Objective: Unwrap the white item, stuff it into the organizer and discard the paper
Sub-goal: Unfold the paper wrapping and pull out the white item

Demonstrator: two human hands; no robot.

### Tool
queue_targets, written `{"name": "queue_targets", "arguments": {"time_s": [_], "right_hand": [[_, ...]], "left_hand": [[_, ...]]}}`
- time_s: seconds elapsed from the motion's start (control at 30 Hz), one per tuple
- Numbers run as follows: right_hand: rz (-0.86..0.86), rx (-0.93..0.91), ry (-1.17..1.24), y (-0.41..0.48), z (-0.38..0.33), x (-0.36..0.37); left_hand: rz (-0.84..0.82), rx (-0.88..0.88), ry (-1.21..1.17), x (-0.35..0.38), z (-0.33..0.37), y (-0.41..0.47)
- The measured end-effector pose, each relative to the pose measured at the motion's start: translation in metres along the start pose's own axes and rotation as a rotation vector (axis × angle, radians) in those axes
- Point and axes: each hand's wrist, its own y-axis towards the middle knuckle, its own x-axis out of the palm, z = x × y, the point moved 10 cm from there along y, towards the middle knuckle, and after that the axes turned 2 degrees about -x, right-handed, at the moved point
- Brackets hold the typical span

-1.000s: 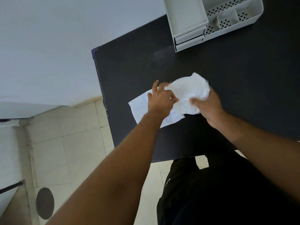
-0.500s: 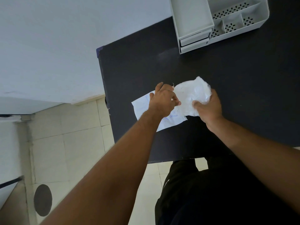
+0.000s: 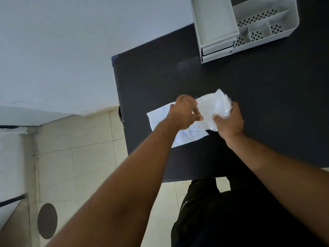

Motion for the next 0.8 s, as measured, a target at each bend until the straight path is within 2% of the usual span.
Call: {"name": "queue_targets", "arguments": {"time_s": [0.63, 0.8], "right_hand": [[-0.002, 0.014, 0.020, -0.010, -0.003, 0.016], [-0.082, 0.015, 0.088, -0.006, -0.007, 0.022]], "left_hand": [[-0.073, 0.014, 0.067, -0.012, -0.007, -0.002], [-0.008, -0.027, -0.077, -0.018, -0.018, -0.004]]}}
